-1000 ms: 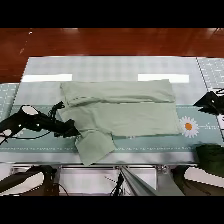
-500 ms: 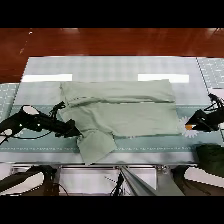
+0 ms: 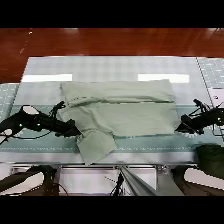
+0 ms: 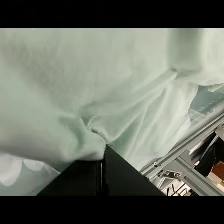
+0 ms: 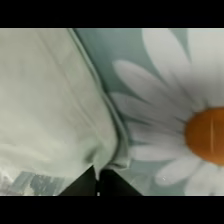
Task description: Fold the shirts.
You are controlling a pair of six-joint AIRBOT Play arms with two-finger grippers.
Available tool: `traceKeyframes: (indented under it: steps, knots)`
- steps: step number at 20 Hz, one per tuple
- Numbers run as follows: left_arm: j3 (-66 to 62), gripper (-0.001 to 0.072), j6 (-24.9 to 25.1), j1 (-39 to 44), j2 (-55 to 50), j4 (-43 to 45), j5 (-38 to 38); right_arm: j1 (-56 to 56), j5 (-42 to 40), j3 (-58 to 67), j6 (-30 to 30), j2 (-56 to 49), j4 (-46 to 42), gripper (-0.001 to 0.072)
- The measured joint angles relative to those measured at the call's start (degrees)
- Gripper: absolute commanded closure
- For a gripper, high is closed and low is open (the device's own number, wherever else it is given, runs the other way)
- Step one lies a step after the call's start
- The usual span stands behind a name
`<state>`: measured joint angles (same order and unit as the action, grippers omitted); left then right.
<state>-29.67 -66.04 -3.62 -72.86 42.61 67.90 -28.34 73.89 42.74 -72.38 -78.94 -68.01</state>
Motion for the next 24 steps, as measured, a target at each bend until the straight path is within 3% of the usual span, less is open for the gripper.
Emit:
traceKeyframes:
  steps: [4,10,17,24]
  knots:
    - [-4.81,0.0679,0.76,-2.86,1.6,0.04,1.42,2.05,0.0,5.62,-0.22,0.5,1.01,0.0698]
    - [-21.79,0.0679,0.94,-7.06,4.31,-0.22,3.78,4.11,-1.57,17.11,0.2,2.58,12.44,0.0699]
    - [-31.82,0.0679,0.81,-7.56,-0.87,-1.29,-4.35,11.54,-20.59,20.48,-0.68,0.33,18.16,0.07]
    - [-43.98,0.0678,0.85,-7.69,-15.69,-2.29,-7.89,16.52,-34.36,22.36,-0.76,-8.26,21.51,0.0699]
